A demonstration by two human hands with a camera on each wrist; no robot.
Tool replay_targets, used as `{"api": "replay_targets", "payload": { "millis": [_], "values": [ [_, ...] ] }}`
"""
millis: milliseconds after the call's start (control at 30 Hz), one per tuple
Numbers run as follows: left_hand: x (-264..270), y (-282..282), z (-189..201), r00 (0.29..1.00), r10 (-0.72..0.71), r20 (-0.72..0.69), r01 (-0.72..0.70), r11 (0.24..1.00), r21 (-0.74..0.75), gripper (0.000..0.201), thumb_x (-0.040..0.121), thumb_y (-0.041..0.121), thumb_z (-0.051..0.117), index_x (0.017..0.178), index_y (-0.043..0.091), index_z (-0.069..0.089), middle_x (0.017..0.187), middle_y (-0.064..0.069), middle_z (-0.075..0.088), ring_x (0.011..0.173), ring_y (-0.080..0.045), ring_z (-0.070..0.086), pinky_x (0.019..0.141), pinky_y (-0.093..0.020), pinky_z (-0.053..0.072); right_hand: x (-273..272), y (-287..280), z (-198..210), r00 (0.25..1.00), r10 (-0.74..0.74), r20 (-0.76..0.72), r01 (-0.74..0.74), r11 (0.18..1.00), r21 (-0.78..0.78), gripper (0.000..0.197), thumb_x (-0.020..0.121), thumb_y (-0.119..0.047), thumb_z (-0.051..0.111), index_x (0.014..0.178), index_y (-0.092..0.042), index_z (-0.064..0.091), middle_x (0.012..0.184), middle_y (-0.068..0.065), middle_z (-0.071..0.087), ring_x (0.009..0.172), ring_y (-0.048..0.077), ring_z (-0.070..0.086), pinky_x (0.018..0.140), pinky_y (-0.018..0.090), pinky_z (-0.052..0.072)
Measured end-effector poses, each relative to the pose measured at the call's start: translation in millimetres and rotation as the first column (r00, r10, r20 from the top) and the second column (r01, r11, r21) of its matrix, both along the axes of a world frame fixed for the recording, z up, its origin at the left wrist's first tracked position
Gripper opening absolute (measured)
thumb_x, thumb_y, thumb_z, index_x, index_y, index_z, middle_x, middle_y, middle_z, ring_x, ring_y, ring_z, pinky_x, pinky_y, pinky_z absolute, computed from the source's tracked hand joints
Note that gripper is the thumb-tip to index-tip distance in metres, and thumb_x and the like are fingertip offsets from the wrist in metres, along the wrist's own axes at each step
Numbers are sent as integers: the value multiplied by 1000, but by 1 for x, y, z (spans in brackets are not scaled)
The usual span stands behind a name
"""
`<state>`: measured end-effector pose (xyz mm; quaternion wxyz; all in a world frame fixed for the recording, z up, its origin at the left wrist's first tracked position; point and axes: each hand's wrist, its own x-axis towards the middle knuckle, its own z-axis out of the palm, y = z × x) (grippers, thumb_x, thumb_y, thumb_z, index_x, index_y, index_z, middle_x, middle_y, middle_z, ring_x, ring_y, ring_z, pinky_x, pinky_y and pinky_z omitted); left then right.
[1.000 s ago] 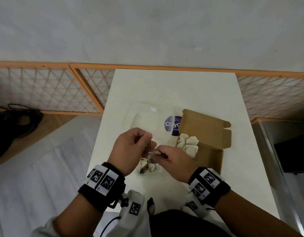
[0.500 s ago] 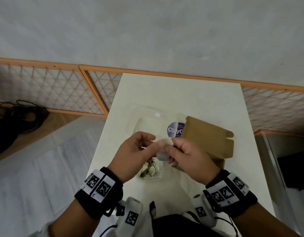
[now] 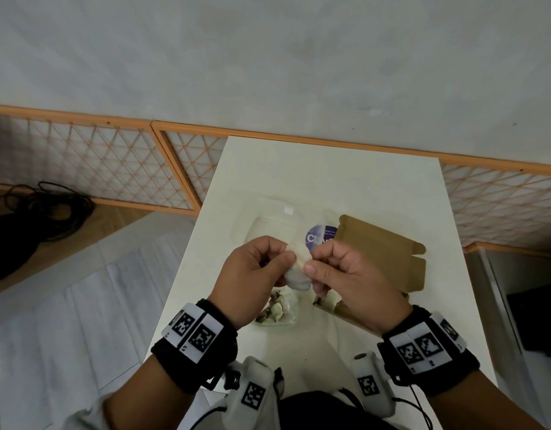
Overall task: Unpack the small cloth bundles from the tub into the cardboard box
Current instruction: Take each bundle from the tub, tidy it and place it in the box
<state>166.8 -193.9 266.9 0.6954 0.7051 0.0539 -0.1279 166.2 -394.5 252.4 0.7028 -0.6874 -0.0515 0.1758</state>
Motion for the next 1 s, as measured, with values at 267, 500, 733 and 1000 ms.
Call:
{"api": "replay_targets", "payload": {
  "millis": [267,500,733,1000],
  "values": [
    [2,-3,6,994,106,-14,-107,991,-81,4,99,7,66,103,7,65,69,-12,66,64,-18,67,79,-39,61,-5,3,0,995,99,-21,-99,995,-20,27,97,-10,69,124,-15,64,95,-1,72,80,16,65,77,38,55],
    [1,-1,7,990,137,-25,-138,986,-95,4,97,5,68,94,4,66,84,-11,68,75,-20,66,79,-38,59,-6,-1,3,997,44,62,-38,995,-93,11,102,-20,60,106,-15,69,92,4,75,77,15,66,72,33,54],
    [16,16,17,932,255,-256,-344,845,-410,20,98,-2,55,83,11,56,90,-15,72,94,-41,75,84,-43,61,-9,-11,2,996,46,75,-28,974,-225,12,102,-17,60,92,-13,57,90,20,66,76,13,66,69,40,54],
    [18,36,5,938,346,-19,-345,938,20,18,100,0,53,107,16,55,73,-5,66,64,-14,66,74,-40,64,-4,-20,11,996,-77,-42,74,995,-74,11,96,-7,55,100,-4,65,89,31,62,73,26,56,64,33,50]
  ]
}}
